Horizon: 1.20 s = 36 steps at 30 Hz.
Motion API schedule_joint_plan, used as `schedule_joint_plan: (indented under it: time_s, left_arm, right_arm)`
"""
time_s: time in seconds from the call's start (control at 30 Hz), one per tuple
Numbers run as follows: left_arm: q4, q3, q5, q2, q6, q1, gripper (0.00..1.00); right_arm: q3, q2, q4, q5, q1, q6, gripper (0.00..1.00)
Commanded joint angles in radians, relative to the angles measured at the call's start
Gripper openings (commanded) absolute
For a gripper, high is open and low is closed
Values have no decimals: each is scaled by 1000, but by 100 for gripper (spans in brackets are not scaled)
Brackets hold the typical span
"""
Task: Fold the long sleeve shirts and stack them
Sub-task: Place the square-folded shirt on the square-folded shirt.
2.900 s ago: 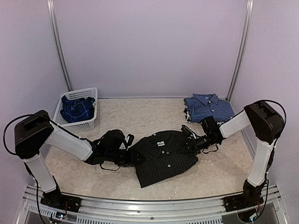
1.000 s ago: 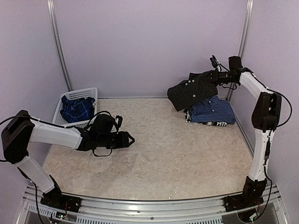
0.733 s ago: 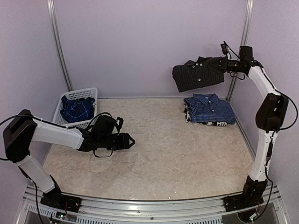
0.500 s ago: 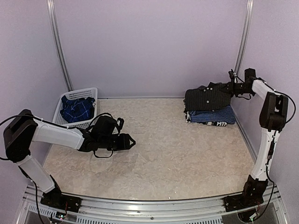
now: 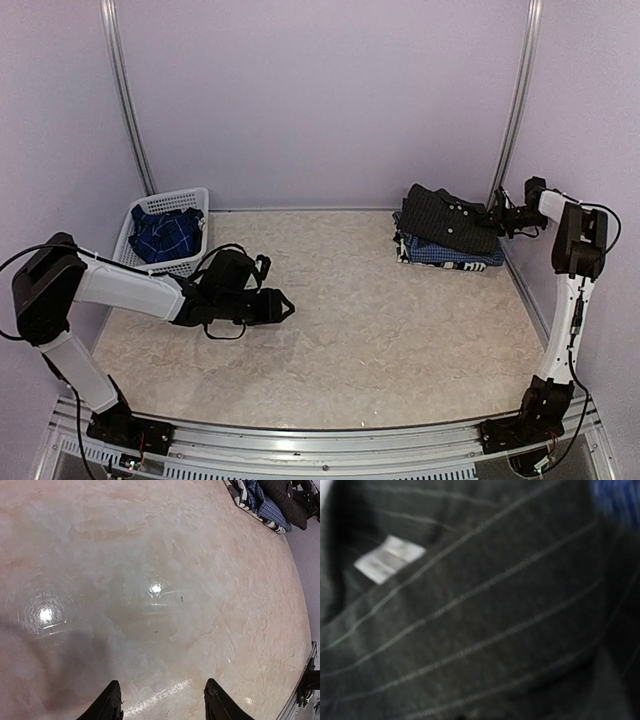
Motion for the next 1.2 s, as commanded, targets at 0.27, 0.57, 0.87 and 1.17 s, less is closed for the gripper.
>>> schedule_joint_plan:
  time_s: [0.27,0.57,0.87,1.17]
  left_arm:
    - [90,123,125,80,75,-3,55]
    - [53,293,191,178,109,8,56]
    - [73,247,199,199,75,9,56]
    - [59,211,172,168,85,20,56]
  right_arm:
    - [186,-4,-73,27,-23,11,19]
    - [145,-83,-79,238,-18,-29,52]
    - [-47,-313,-34,606,59,-33,71]
    - [-390,-563,182,788,343,-164,72]
